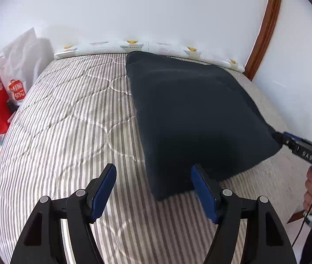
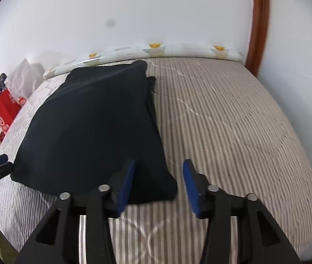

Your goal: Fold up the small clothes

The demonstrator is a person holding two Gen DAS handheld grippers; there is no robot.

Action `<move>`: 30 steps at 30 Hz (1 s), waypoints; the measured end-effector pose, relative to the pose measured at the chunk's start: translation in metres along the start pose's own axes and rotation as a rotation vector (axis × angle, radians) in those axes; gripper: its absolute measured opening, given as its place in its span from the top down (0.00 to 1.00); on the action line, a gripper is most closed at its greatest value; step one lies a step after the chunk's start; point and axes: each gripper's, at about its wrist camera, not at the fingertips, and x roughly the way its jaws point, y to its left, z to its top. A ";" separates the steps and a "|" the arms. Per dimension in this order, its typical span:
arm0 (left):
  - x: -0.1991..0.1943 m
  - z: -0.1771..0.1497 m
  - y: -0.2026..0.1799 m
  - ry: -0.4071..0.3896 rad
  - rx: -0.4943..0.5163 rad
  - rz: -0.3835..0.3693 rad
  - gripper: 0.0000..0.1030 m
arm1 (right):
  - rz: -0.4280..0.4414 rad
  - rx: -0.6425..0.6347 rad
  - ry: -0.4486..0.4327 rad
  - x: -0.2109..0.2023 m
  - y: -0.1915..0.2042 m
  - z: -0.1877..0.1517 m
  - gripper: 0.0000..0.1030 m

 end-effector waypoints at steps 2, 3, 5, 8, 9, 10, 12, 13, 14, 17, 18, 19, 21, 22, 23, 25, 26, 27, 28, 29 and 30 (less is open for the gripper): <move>-0.013 -0.004 -0.003 -0.017 -0.002 0.003 0.33 | -0.021 0.024 0.006 -0.011 0.000 -0.004 0.52; -0.022 -0.006 -0.005 -0.028 0.000 0.007 0.31 | -0.027 0.035 0.005 -0.020 0.002 -0.005 0.51; -0.039 -0.011 -0.010 -0.053 -0.001 0.018 0.28 | -0.017 0.046 -0.008 -0.035 0.006 -0.007 0.48; -0.063 -0.016 -0.016 -0.075 0.007 0.042 0.23 | -0.013 0.048 -0.041 -0.065 0.016 -0.012 0.38; -0.072 -0.017 -0.018 -0.088 0.003 0.046 0.22 | -0.020 0.047 -0.052 -0.074 0.019 -0.014 0.36; -0.079 -0.019 -0.019 -0.099 -0.006 0.044 0.21 | -0.032 0.049 -0.063 -0.084 0.022 -0.016 0.35; -0.097 -0.023 -0.020 -0.114 -0.022 0.030 0.15 | -0.038 0.058 -0.076 -0.101 0.026 -0.021 0.35; -0.103 -0.026 -0.022 -0.119 -0.025 0.024 0.15 | -0.029 0.061 -0.084 -0.112 0.028 -0.024 0.35; -0.110 -0.028 -0.023 -0.125 -0.027 0.021 0.13 | -0.027 0.066 -0.090 -0.122 0.030 -0.027 0.34; -0.128 -0.034 -0.027 -0.147 -0.018 0.034 0.09 | -0.051 0.064 -0.102 -0.144 0.036 -0.036 0.14; -0.134 -0.037 -0.030 -0.157 -0.016 0.042 0.08 | -0.071 0.055 -0.109 -0.152 0.039 -0.041 0.11; -0.137 -0.038 -0.031 -0.163 -0.014 0.046 0.07 | -0.082 0.048 -0.120 -0.159 0.040 -0.044 0.09; -0.145 -0.042 -0.034 -0.176 -0.015 0.058 0.05 | -0.091 0.034 -0.142 -0.171 0.044 -0.052 0.06; -0.149 -0.045 -0.036 -0.182 -0.012 0.063 0.05 | -0.092 0.034 -0.140 -0.175 0.043 -0.055 0.03; -0.152 -0.048 -0.039 -0.190 -0.005 0.074 0.04 | -0.094 0.041 -0.134 -0.177 0.041 -0.058 0.02; -0.156 -0.053 -0.042 -0.198 -0.003 0.086 0.04 | -0.099 0.056 -0.124 -0.182 0.037 -0.062 0.02; -0.156 -0.054 -0.043 -0.200 -0.003 0.085 0.04 | -0.107 0.054 -0.125 -0.184 0.035 -0.063 0.02; -0.159 -0.056 -0.045 -0.200 -0.004 0.083 0.04 | -0.120 0.054 -0.126 -0.187 0.034 -0.066 0.02; -0.159 -0.057 -0.045 -0.201 -0.007 0.082 0.04 | -0.129 0.057 -0.126 -0.189 0.033 -0.067 0.02; -0.160 -0.057 -0.045 -0.203 -0.012 0.081 0.04 | -0.136 0.057 -0.131 -0.191 0.032 -0.068 0.02; -0.161 -0.058 -0.045 -0.206 -0.018 0.079 0.04 | -0.138 0.057 -0.137 -0.194 0.031 -0.070 0.01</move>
